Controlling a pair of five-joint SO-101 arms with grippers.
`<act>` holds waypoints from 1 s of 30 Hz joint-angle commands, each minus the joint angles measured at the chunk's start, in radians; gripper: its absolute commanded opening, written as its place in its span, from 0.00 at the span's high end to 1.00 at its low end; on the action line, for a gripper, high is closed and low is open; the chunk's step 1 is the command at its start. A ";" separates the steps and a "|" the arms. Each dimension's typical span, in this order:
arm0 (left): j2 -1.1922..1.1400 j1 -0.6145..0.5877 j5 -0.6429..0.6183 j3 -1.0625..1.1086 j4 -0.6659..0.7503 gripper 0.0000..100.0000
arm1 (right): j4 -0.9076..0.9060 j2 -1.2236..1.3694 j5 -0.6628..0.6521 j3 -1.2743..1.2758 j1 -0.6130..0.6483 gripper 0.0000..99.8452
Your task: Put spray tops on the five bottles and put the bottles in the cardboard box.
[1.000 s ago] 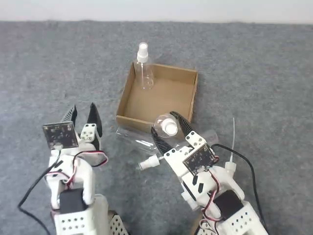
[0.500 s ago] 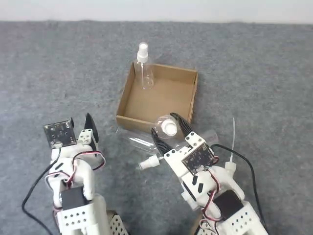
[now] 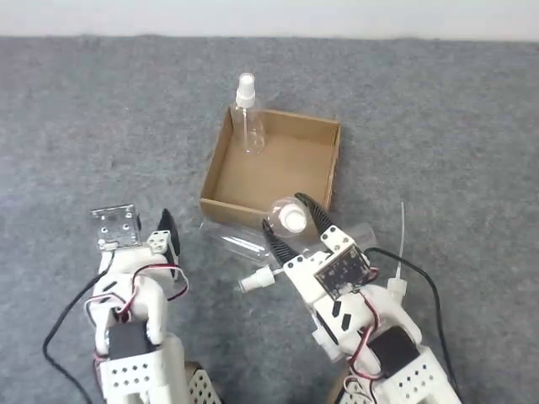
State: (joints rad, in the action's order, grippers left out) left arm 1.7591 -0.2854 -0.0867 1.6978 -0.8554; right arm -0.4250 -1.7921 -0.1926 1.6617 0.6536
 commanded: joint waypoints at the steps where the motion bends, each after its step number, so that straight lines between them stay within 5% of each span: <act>1: 0.014 0.017 -0.009 -0.012 0.003 0.84 | -0.012 -0.019 -0.014 -0.015 -0.053 0.99; 9: 0.017 0.017 -0.009 -0.012 0.005 0.84 | -0.237 -0.019 -0.008 -0.232 -0.059 0.99; 24: 0.014 0.012 -0.009 -0.012 0.034 0.84 | -0.246 -0.005 -0.017 -0.410 -0.058 0.99; 30: 0.014 0.012 -0.009 -0.012 0.037 0.84 | -0.237 0.229 -0.060 -0.546 -0.058 0.99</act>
State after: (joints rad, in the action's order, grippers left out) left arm 1.7591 -0.2731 -0.0867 1.6978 -0.8554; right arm -0.6674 -1.7461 -0.2186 1.2612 0.6015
